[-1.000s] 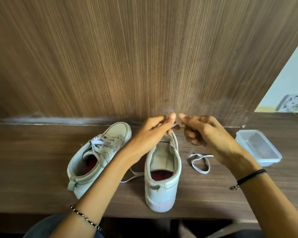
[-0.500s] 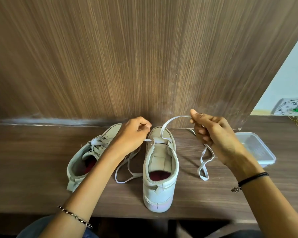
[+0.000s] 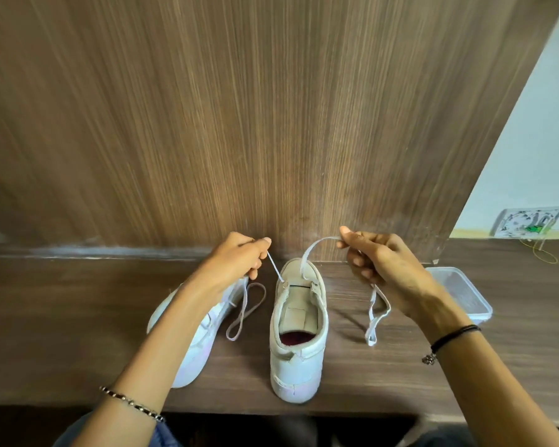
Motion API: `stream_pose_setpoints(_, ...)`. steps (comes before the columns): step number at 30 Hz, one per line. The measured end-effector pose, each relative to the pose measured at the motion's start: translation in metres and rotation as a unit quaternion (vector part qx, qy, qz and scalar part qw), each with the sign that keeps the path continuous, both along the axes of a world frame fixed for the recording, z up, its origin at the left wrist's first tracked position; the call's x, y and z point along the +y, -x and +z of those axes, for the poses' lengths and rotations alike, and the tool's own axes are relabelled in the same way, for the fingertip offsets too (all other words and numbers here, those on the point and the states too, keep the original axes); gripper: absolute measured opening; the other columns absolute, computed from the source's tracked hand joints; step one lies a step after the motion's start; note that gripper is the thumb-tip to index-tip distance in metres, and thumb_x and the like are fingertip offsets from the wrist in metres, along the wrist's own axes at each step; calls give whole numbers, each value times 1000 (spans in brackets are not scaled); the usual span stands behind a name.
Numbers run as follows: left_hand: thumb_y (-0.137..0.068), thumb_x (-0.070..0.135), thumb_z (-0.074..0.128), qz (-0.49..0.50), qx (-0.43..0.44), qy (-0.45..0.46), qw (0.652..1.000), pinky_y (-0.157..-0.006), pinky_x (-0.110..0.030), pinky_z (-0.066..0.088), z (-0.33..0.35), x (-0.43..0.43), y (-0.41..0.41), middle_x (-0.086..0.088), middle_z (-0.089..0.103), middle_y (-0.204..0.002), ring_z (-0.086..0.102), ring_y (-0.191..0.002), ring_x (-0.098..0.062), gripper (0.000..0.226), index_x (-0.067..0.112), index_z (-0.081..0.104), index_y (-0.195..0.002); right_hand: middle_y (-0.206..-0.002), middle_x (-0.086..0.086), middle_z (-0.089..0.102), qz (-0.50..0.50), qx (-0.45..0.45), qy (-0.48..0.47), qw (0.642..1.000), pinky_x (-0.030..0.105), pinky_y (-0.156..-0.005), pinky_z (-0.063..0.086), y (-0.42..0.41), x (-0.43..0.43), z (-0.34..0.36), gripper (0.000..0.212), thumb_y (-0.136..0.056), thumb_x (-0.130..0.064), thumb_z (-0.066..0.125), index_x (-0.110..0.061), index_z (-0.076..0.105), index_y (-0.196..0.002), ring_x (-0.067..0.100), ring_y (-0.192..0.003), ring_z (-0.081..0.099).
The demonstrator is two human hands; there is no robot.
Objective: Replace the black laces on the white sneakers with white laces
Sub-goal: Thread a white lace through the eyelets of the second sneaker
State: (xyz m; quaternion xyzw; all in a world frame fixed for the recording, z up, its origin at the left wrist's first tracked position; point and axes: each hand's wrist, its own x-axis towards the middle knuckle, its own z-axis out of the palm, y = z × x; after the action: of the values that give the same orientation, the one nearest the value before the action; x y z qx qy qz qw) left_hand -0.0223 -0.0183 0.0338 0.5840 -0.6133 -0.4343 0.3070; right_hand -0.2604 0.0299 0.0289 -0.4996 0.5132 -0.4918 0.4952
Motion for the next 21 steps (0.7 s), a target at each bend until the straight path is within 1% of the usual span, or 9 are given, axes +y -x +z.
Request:
stream_pose_setpoints(4, -106, 24, 51, -23, 31, 18, 999, -52, -23, 31, 36, 11, 6, 8, 38, -48, 38, -46, -10, 36, 13, 50, -72, -60, -4, 40, 15, 49, 9, 999, 18, -47, 27, -3, 11, 38, 35, -100, -38, 63, -6, 73, -93, 9, -50, 33)
stream_pose_setpoints(7, -108, 23, 48, -41, 31, 54, 997, -46, -15, 33, 68, 19, 15, 5, 39, -53, 37, -46, -9, 35, 12, 52, -75, -59, -5, 43, 17, 77, 20, 997, 21, -51, 29, -6, 15, 68, 39, -101, -39, 63, -1, 73, -100, 9, -51, 37)
stream_pose_setpoints(10, -108, 25, 48, -65, 28, 74, 995, -51, -17, 35, 99, 26, 23, 8, 43, -51, 40, -46, -7, 34, 13, 56, -77, -57, -6, 45, 15, 90, 41, 995, 20, -48, 30, -10, 18, 95, 41, -101, -37, 64, 3, 72, -103, 8, -50, 39)
stream_pose_setpoints(15, -107, 29, 49, -88, 39, 99, 990, -59, -23, 39, 142, 38, 30, 6, 50, -57, 44, -50, -8, 31, 13, 61, -83, -59, -7, 49, 6, 123, 64, 990, 19, -49, 32, -19, 26, 133, 39, -102, -38, 63, -1, 74, -103, 7, -52, 41)
stream_pose_setpoints(18, -106, 31, 51, -87, 49, 111, 989, -64, -27, 43, 165, 47, 32, 4, 54, -61, 47, -52, -10, 30, 14, 64, -87, -61, -6, 51, 8, 125, 76, 989, 21, -49, 29, -25, 33, 154, 38, -101, -37, 63, 0, 74, -105, 7, -51, 40)
stream_pose_setpoints(21, -105, 33, 53, -87, 62, 120, 987, -66, -26, 47, 183, 58, 33, 4, 60, -64, 52, -54, -9, 29, 16, 68, -88, -62, -5, 51, 7, 116, 85, 990, 21, -47, 27, -31, 39, 171, 37, -101, -35, 64, 0, 74, -105, 8, -49, 39)
